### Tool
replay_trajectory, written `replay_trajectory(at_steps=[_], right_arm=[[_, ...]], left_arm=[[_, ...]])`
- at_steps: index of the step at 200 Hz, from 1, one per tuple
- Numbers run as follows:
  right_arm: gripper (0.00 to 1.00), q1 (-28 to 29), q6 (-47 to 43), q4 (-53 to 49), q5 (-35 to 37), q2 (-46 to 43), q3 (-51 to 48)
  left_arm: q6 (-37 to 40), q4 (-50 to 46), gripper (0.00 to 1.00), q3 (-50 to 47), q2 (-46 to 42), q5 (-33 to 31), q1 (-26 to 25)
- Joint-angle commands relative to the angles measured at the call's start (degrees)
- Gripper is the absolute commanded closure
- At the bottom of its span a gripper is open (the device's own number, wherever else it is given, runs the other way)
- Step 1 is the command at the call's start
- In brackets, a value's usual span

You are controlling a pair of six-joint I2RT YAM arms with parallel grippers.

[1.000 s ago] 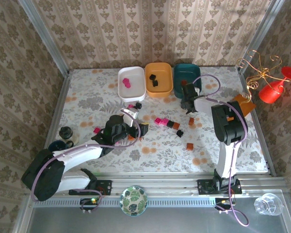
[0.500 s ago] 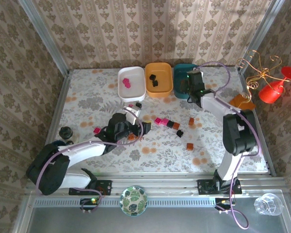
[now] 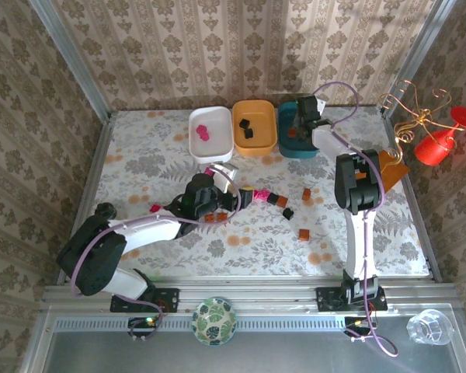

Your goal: Sort the legos into containers by color

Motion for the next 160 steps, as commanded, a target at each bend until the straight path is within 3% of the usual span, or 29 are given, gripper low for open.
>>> replay_trajectory(at_steps=[1, 41, 87, 118, 160], right_arm=[[0.38, 1.1, -1.6, -1.2, 2.7, -6.1, -3.4], [0.33, 5.4, -2.3, 2.2, -1.7, -22.2, -24.2], [0.27, 11.1, 1.2, -1.8, -2.9, -39.9, -48.2], [0.26, 10.9, 4.0, -2.5, -1.9, -40.5, -54.6], [0.31, 10.0, 4.7, -1.7, -2.7, -33.8, -52.7]], left_arm=[[1.5, 2.8, 0.17, -1.3, 0.3, 0.8, -0.5], [1.3, 4.5, 0.17, -2.9, -0.8, 2.6, -1.0], [2.9, 5.2, 0.17, -3.9, -1.9, 7.4, -1.0], [1.2, 7.9, 0.17, -3.6, -0.1, 13.1, -1.0], [0.6, 7.8, 0.17, -2.8, 1.3, 14.6, -1.3]])
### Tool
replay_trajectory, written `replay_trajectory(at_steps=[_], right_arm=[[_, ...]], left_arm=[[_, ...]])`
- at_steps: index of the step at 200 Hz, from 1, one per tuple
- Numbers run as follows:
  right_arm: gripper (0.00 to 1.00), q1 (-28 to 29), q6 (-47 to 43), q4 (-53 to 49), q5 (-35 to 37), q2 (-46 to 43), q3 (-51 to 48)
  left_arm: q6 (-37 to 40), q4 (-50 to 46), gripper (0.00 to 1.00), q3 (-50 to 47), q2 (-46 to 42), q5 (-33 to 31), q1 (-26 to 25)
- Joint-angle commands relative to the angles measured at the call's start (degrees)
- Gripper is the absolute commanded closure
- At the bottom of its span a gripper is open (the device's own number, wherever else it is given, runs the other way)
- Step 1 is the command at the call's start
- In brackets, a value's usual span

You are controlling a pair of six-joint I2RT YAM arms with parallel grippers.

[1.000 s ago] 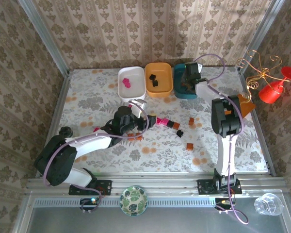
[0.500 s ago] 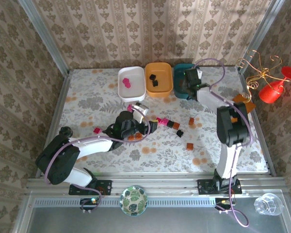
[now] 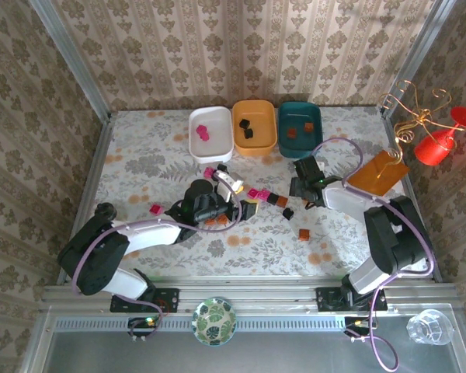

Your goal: Sort the legos into containers by color

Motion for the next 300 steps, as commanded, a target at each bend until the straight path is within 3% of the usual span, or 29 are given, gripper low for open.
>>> replay_trajectory(at_steps=[1, 38, 69, 118, 168, 245, 275, 300], right_arm=[[0.31, -0.6, 1.7, -0.1, 0.0, 3.7, 2.0], [0.53, -1.3, 1.8, 1.0, -0.7, 7.9, 3.6], [0.63, -1.6, 1.5, 2.6, -0.2, 8.5, 3.0], [0.74, -1.6, 0.0, 6.5, -1.0, 2.1, 2.8], [0.74, -2.2, -3.1, 7.5, -0.6, 3.4, 14.5], [0.73, -9.5, -0.9, 1.5, -0.7, 29.7, 47.6], [0.61, -10.5, -1.3, -5.4, 1.3, 37.5, 59.5], [0.47, -10.0, -2.3, -4.5, 1.5, 34.6, 57.1]], left_arm=[[-0.7, 1.9, 0.17, 0.4, 0.7, 2.8, -0.3], [-0.1, 0.9, 0.16, 0.2, -0.3, 1.9, -0.3], [0.2, 0.3, 0.16, 0.3, -0.8, 1.4, -0.3], [0.4, -0.9, 0.16, 0.3, -0.7, -1.0, -0.3], [0.6, -2.6, 0.16, 0.3, -1.4, -4.3, -0.2], [0.5, -3.7, 0.16, 0.4, -2.0, -5.7, -0.2], [0.4, -3.8, 0.16, 0.4, -2.0, -5.7, -0.2], [0.6, -4.3, 0.16, 0.6, -2.2, -5.8, -0.2]])
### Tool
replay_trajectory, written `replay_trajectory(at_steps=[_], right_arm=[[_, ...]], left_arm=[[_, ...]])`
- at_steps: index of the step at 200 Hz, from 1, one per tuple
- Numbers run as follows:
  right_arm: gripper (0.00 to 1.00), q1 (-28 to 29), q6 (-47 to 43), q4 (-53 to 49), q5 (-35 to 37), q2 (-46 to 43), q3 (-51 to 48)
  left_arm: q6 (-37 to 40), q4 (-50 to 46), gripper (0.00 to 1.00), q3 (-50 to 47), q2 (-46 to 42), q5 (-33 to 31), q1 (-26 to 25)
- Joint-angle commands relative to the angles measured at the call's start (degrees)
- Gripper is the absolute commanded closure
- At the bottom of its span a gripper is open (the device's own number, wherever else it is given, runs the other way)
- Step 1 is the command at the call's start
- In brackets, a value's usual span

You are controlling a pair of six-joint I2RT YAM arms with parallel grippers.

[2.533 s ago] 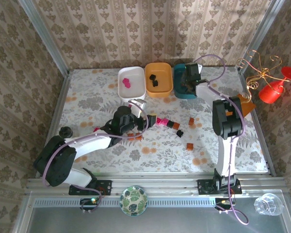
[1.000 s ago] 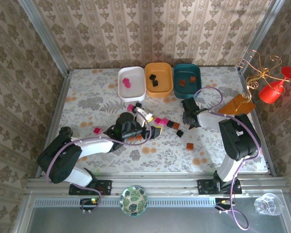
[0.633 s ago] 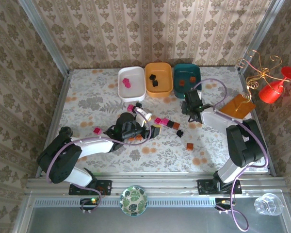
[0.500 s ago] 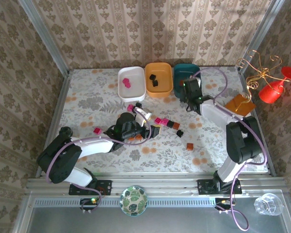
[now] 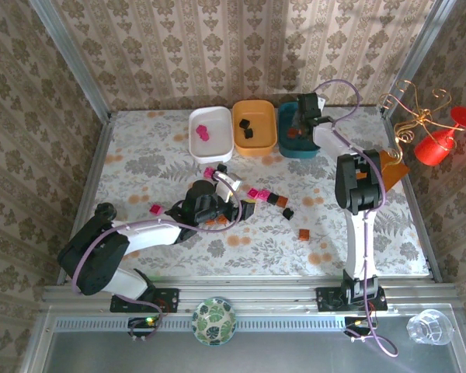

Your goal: Sort the legos into containers by color

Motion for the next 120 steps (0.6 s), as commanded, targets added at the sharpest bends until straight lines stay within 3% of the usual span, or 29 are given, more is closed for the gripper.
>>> replay_trajectory(at_steps=[1, 27, 68, 86, 120], right_arm=[[0.47, 0.8, -0.5, -3.3, 2.1, -3.3, -0.2], [0.39, 2.7, -2.5, -0.5, 1.0, -11.8, -9.8], [0.35, 7.5, -4.0, 3.8, -1.9, -29.8, -32.9], [0.34, 9.3, -2.6, 2.9, -5.1, -36.3, -42.3], [0.31, 15.4, -2.5, -2.6, -7.1, -43.9, -51.0]], left_arm=[[0.6, -0.8, 0.16, 0.6, -1.9, -0.7, -0.1], [0.5, -0.8, 0.15, 0.6, -2.0, -0.6, -0.1], [1.0, -0.4, 0.14, 0.4, -1.9, 1.7, 0.7], [-0.3, -0.5, 0.14, 0.2, -1.6, 3.2, 2.8], [-6.0, 3.7, 0.14, -2.0, -1.0, 5.8, 7.6]])
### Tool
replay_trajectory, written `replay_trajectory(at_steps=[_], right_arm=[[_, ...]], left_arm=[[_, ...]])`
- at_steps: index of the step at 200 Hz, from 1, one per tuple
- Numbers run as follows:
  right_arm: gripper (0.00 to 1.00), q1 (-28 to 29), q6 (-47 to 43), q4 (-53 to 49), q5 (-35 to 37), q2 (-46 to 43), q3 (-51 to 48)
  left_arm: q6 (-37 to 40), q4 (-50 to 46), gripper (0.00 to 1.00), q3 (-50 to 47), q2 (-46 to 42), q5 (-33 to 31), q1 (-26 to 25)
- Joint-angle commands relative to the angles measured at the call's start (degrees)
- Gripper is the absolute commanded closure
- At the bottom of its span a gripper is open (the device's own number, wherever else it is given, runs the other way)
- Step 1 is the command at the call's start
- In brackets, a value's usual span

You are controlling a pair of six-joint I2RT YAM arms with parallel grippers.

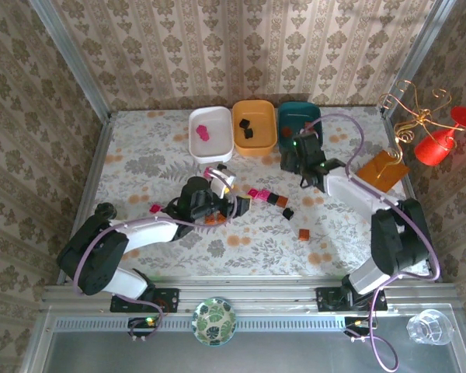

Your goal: Sort the legos into containers by color

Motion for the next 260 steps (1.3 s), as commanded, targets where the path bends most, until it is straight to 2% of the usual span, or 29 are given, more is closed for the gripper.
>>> replay_trajectory(at_steps=[1, 50, 73, 119, 150, 170, 260], right_arm=[[0.31, 3.4, 0.4, -4.9, -2.7, -3.7, -4.6], [0.26, 10.5, 3.7, -13.3, 2.2, -8.4, -12.4], [0.26, 11.9, 5.1, -12.4, 2.1, -8.5, -15.1], [0.26, 12.2, 1.0, -7.1, 1.0, -2.5, -12.8], [0.28, 12.2, -0.8, -7.5, 0.6, 3.9, -9.4], [0.32, 12.4, -0.7, -7.3, -1.1, 5.3, -9.3], [0.66, 14.1, 0.2, -9.2, -3.3, 4.6, -11.0]], left_arm=[[-4.3, 3.9, 0.14, -1.8, -0.9, 3.0, 2.6], [-5.5, 5.0, 0.14, -2.3, -0.8, 3.3, 3.5], [-5.8, 5.1, 0.14, -2.2, -0.4, 3.4, 3.5], [-6.2, 5.3, 0.15, -2.3, -0.6, 3.8, 3.5], [-5.7, 4.5, 0.15, -2.5, -1.9, 3.1, 3.6], [-5.4, 4.2, 0.15, -2.8, -2.8, 2.4, 3.8], [-5.8, 3.4, 0.15, -3.8, -4.3, -0.3, 4.8]])
